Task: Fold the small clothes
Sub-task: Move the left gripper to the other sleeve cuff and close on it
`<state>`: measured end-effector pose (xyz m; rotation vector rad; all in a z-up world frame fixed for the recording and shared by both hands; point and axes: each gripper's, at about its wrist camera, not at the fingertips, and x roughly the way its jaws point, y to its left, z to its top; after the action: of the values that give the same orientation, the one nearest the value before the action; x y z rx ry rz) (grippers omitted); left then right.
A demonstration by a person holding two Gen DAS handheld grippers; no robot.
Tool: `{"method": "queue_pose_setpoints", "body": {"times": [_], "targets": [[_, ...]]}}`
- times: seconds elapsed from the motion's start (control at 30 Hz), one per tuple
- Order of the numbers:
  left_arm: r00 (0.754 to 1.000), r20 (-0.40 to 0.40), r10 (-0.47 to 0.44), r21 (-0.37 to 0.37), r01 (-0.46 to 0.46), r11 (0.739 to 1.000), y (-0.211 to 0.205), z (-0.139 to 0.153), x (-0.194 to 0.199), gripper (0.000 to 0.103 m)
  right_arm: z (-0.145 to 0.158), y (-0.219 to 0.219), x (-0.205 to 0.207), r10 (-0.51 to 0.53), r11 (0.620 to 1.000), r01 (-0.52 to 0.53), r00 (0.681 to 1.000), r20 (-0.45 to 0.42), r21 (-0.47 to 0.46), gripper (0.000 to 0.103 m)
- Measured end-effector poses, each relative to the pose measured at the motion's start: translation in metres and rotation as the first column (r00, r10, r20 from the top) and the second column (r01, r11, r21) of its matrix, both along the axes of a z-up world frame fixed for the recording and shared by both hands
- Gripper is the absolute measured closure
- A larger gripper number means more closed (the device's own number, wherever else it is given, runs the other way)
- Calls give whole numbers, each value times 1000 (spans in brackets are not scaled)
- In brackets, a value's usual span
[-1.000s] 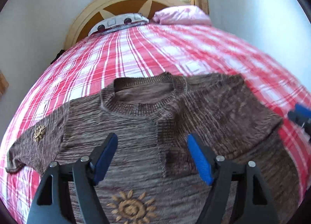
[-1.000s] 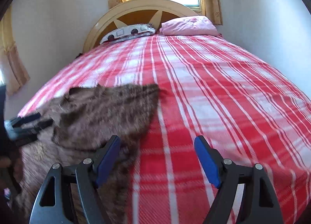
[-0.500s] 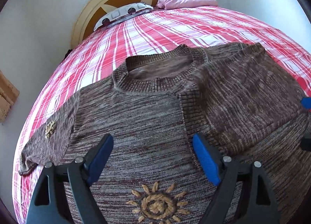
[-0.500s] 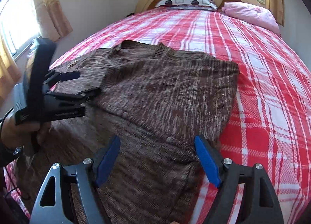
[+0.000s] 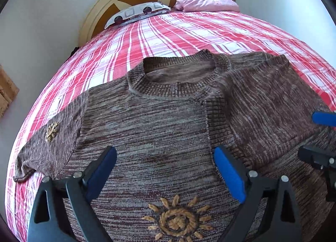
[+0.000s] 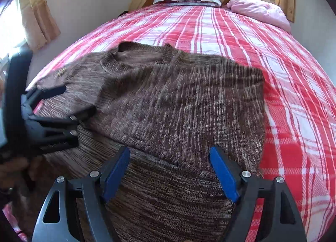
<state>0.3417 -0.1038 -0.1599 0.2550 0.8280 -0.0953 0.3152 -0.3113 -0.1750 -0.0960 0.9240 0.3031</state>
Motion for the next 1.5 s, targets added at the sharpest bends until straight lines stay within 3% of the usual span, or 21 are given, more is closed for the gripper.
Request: {"method": "queue_pose_setpoints", "body": {"times": [0.13,0.3,0.67,0.87,1.03,1.17,1.3,1.37,1.43,1.5], "targets": [[1000,-12,0,-29,0,1000,6,1,0,6,2,0,-3,-6,1000,6,1000,-6,-29,24],[999,-34,6,-54,-8,998,15,1,-3,7,-9,14,-12,-2,988,10,999,52,-155,23],[1000,-23,-6,-89,4,996,34,10,-21,7,-11,11,-13,-16,992,25,997,71,-125,21],[999,18,35,-103,-33,994,86,27,-41,7,-11,12,-15,-20,990,31,996,82,-138,20],[985,33,168,-95,-164,982,160,31,-45,7,-11,12,-15,-22,990,34,996,89,-139,19],[950,26,311,-91,-307,947,221,27,-40,7,-11,12,-16,-22,989,35,995,92,-144,19],[894,-20,447,-141,-445,884,278,18,-36,7,-11,12,-16,-22,989,36,995,93,-145,19],[859,-52,510,-186,-510,840,301,13,-34,7,-11,13,-16,-22,988,36,995,94,-147,19],[815,-90,572,-252,-574,779,324,8,-32,8,-11,13,-16,-23,988,37,995,96,-149,19],[788,-121,603,-307,-608,732,337,3,-30,8,-11,13,-17,-23,988,37,995,96,-150,19]]}}
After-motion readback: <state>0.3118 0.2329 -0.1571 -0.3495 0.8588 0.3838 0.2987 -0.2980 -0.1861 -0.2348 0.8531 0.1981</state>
